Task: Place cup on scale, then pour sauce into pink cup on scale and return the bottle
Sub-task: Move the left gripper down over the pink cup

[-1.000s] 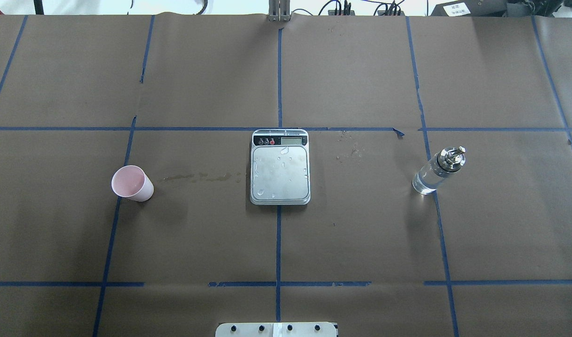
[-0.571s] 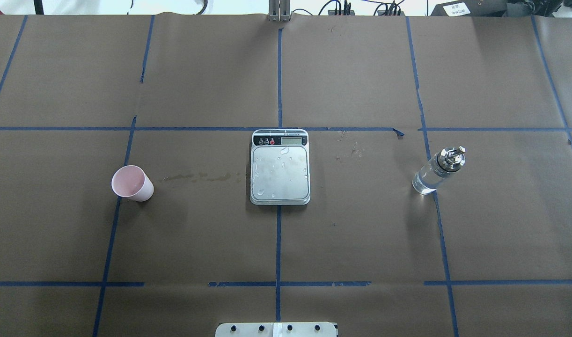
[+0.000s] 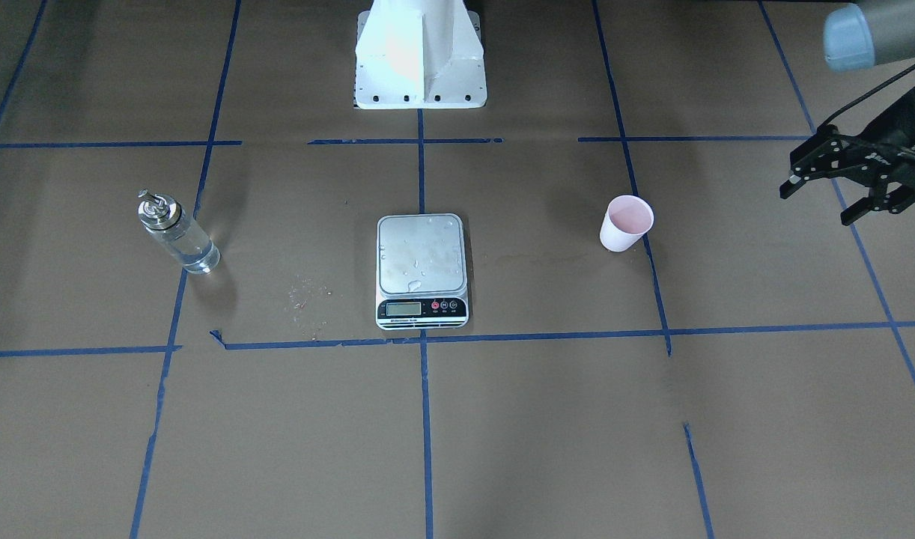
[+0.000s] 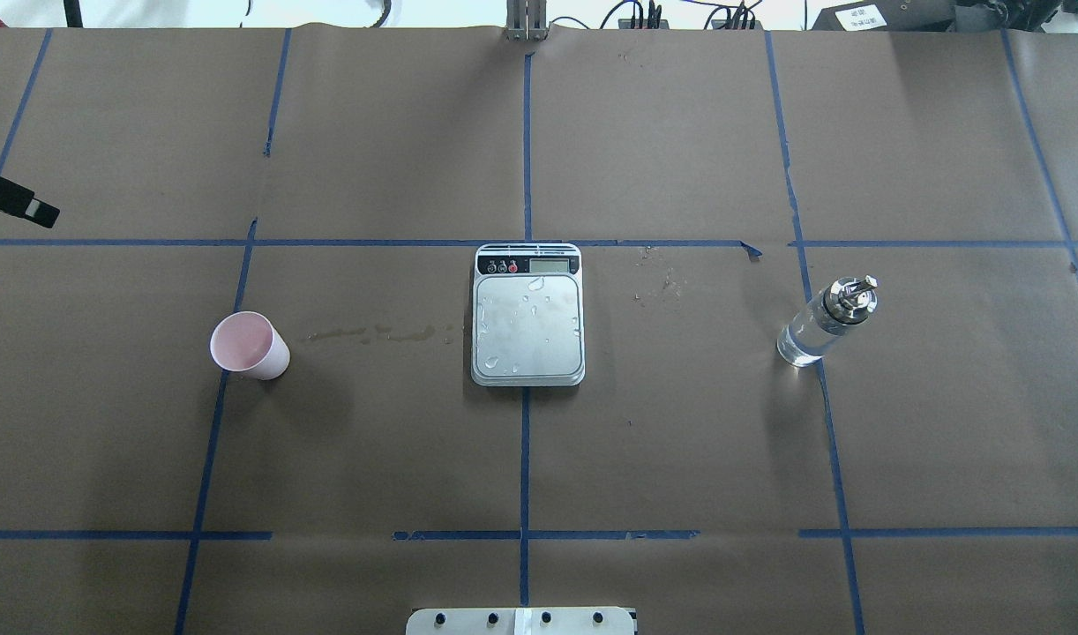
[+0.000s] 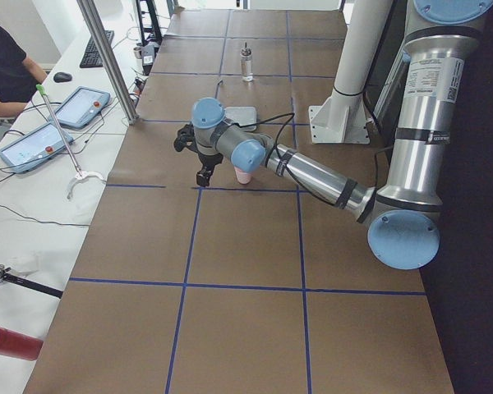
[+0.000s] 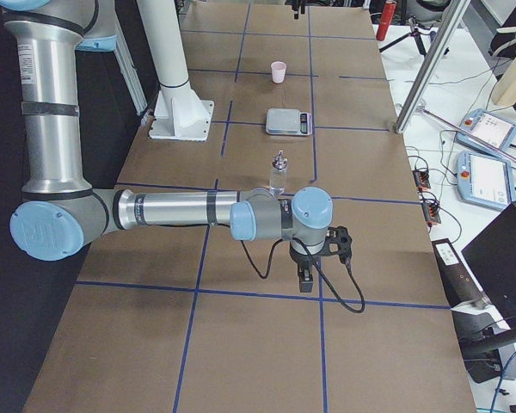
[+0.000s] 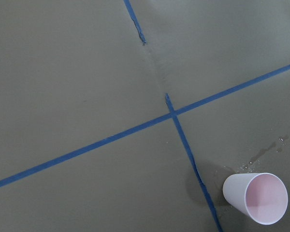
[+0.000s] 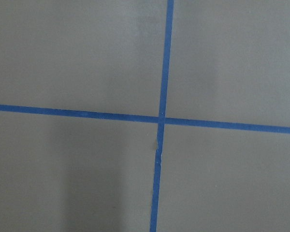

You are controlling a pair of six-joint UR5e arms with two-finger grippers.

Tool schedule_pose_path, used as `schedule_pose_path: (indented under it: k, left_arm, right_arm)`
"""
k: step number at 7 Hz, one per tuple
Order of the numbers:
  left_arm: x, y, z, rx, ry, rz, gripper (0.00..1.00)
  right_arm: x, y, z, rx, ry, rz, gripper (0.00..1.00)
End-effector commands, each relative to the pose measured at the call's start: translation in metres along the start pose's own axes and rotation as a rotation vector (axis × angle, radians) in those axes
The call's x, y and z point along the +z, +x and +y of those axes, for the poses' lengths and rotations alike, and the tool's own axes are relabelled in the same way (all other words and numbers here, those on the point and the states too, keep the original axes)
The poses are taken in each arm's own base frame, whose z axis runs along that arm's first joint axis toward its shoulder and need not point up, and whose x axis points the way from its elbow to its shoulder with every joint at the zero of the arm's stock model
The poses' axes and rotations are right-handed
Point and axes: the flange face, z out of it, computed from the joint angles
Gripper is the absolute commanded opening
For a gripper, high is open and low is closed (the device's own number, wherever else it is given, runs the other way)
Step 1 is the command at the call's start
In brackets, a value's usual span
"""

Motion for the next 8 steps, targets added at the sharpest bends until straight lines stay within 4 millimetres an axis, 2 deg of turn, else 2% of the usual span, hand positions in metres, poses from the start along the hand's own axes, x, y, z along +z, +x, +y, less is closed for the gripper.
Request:
schedule_pose_path:
  k: [1,2,3,4,6,8]
  left_arm:
    - [0.031,0.044,0.005,-0.088,-0.004,-0.065,1.00]
    - [0.046,0.064,0.009,-0.231,-0.021,-0.042,1.00]
    - [0.077,0.089,0.020,-0.320,-0.059,-0.047,1.00]
    - [0.091,0.114,0.028,-0.352,-0.070,-0.035,1.00]
    - [0.138,0.158,0.033,-0.435,-0.070,-0.083,1.00]
    - [0.152,0.154,0.026,-0.437,-0.085,-0.093,0.97]
  right_arm:
    - [-0.011,-0.011,-0.004,-0.044,0.048,-0.005,1.00]
    - [-0.009,-0.010,-0.003,-0.045,0.046,-0.006,1.00]
    - [-0.006,-0.006,-0.001,-0.039,0.039,-0.005,1.00]
    - [-0.003,-0.003,0.001,-0.031,0.032,-0.005,1.00]
    - [0.001,0.001,0.001,-0.028,0.029,-0.006,1.00]
    - [0.004,0.002,0.000,-0.013,0.023,-0.015,1.00]
